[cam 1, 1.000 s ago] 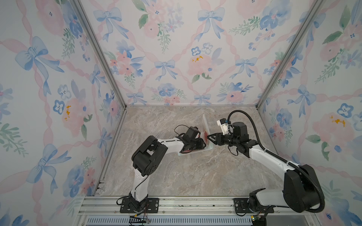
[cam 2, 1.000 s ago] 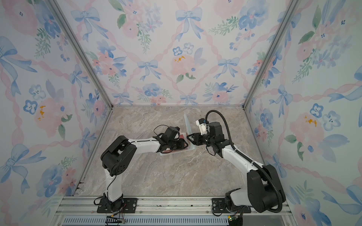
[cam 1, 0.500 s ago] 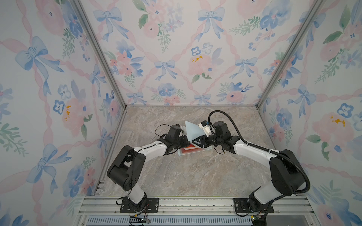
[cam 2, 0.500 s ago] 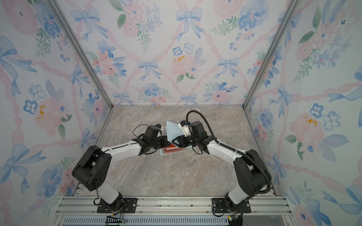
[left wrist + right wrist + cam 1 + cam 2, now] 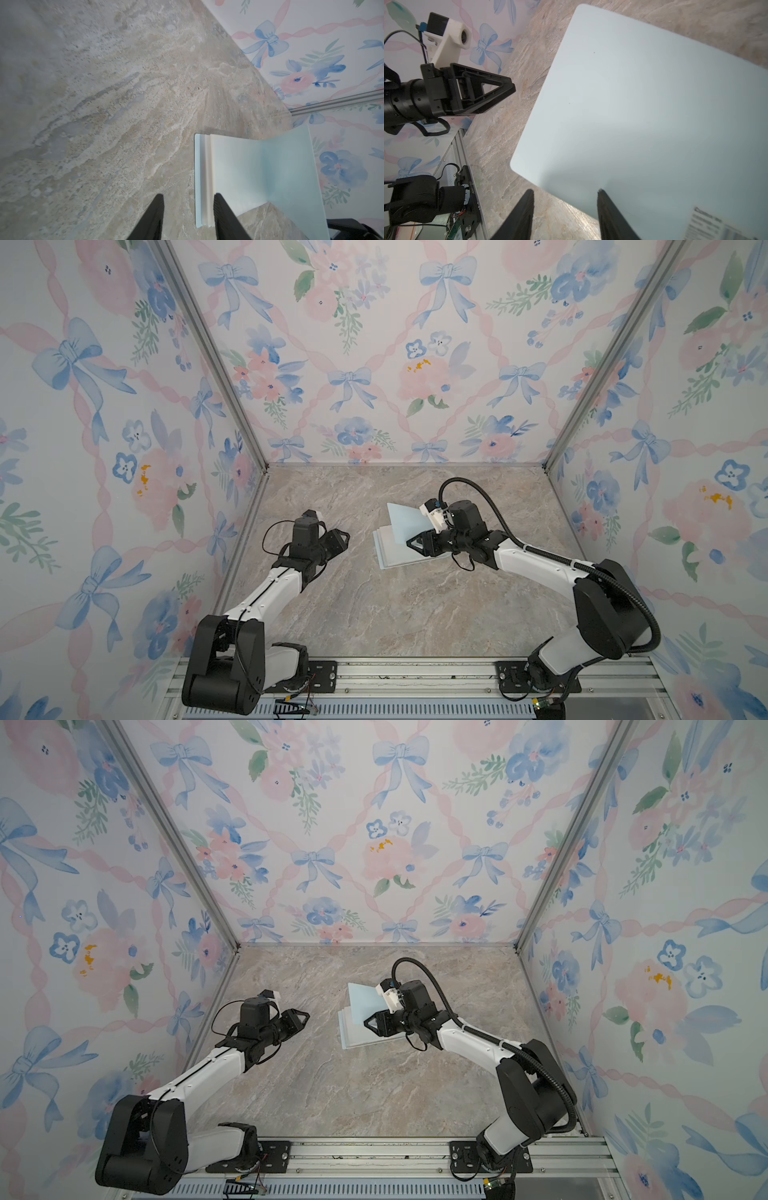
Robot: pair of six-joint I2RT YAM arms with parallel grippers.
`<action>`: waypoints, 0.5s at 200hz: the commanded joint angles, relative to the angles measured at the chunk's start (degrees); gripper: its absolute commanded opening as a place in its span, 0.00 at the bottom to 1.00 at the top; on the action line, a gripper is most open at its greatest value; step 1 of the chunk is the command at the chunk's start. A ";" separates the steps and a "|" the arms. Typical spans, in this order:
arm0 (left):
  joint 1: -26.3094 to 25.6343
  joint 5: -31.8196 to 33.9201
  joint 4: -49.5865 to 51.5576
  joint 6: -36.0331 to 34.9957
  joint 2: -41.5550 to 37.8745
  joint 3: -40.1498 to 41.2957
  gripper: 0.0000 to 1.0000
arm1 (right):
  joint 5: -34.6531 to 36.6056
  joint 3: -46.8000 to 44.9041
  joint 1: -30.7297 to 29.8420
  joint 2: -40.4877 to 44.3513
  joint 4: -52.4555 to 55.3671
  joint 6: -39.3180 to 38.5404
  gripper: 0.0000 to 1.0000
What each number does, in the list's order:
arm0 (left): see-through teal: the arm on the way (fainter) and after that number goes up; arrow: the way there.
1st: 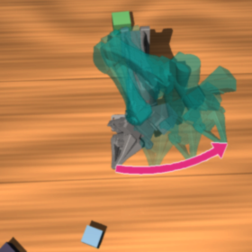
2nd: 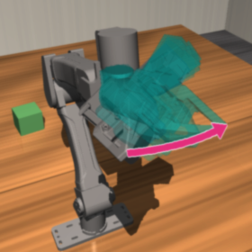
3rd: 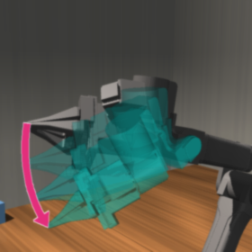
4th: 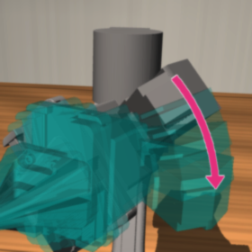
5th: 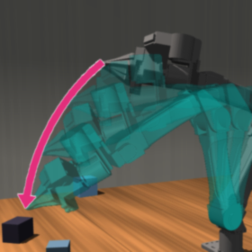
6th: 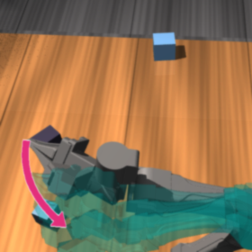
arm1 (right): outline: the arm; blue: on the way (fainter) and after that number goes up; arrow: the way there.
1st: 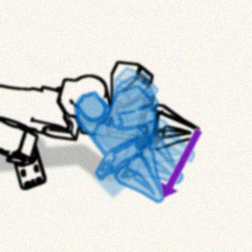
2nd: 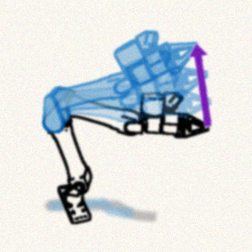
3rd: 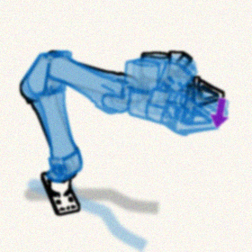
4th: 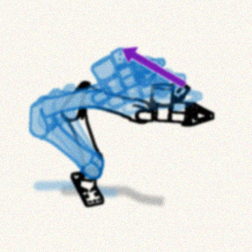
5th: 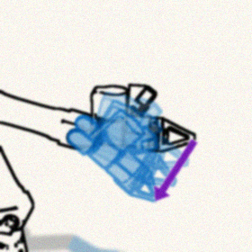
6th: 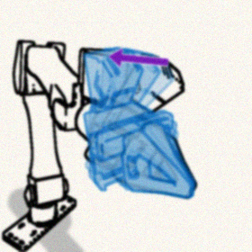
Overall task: Place the photos into the photo albums
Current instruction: Close the photo album at the center of the board.
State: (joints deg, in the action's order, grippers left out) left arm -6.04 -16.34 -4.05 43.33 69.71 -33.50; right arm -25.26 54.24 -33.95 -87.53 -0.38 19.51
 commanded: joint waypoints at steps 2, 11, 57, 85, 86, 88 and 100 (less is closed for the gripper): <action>2.74 -0.86 0.38 -2.31 -2.75 0.82 0.43 | 6.31 -1.66 1.05 6.21 3.44 -1.66 0.51; 3.84 -0.20 0.43 -2.61 -4.07 1.04 0.44 | 8.33 -1.60 1.16 8.65 5.72 -2.61 0.51; 8.05 7.81 0.29 -3.19 -12.96 2.14 0.66 | 18.42 -4.56 6.43 24.43 12.31 -3.45 0.61; 9.39 14.10 0.22 -4.34 -17.98 3.41 0.84 | 17.45 -7.19 17.17 31.05 13.53 -0.63 0.74; 9.43 14.47 0.25 -4.32 -18.09 3.51 0.85 | 17.36 -7.25 17.65 31.20 13.59 -0.58 0.74; 9.40 15.12 0.22 -4.38 -18.42 3.68 0.86 | 17.13 -7.29 18.41 31.37 13.81 -0.47 0.75; 9.49 18.58 0.19 -4.65 -20.45 4.57 0.94 | 16.13 -7.27 23.00 32.10 15.04 -0.13 0.78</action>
State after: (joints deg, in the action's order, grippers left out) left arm 3.05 -6.09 -4.19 40.23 52.49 -31.20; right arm -9.76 48.45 -17.74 -56.75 10.17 17.89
